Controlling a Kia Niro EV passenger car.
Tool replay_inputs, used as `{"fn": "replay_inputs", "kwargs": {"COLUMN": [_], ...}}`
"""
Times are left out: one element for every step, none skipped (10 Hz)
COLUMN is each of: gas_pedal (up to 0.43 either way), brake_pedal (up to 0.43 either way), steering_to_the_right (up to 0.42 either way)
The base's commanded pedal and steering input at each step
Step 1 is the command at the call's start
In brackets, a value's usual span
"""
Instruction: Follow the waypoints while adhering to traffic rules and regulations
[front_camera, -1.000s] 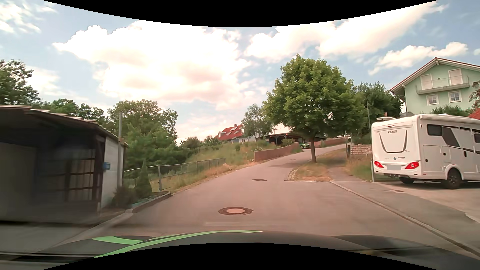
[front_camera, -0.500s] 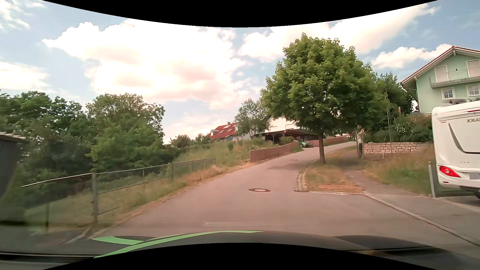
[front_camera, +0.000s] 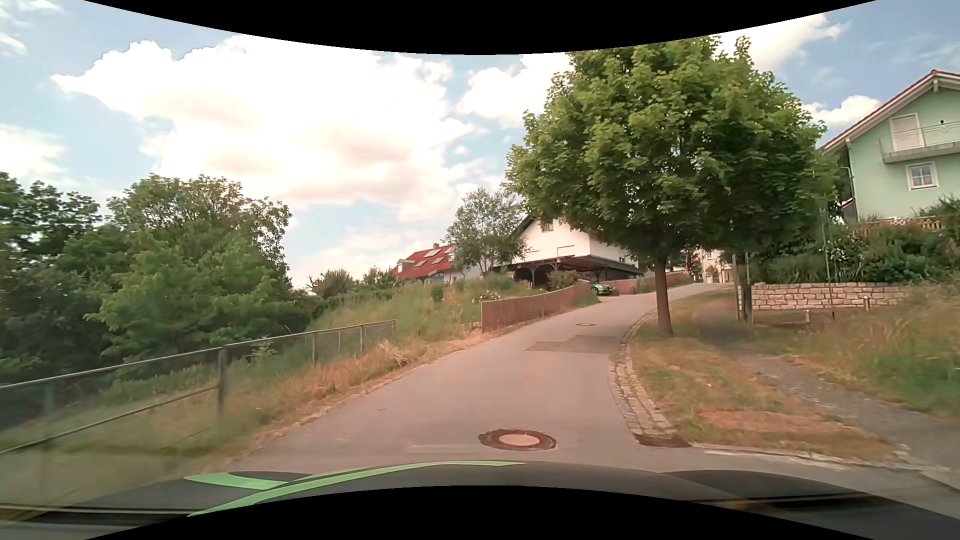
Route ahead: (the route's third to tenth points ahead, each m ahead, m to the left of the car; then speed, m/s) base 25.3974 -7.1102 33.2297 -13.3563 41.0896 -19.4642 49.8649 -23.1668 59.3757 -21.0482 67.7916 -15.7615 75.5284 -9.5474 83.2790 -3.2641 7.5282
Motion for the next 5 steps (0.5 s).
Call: {"fn": "replay_inputs", "kwargs": {"gas_pedal": [0.11,0.118,0.118,0.118,0.118], "brake_pedal": [0.0,0.0,0.0,0.0,0.0], "steering_to_the_right": [0.064,0.07,0.078,0.083,0.088]}}
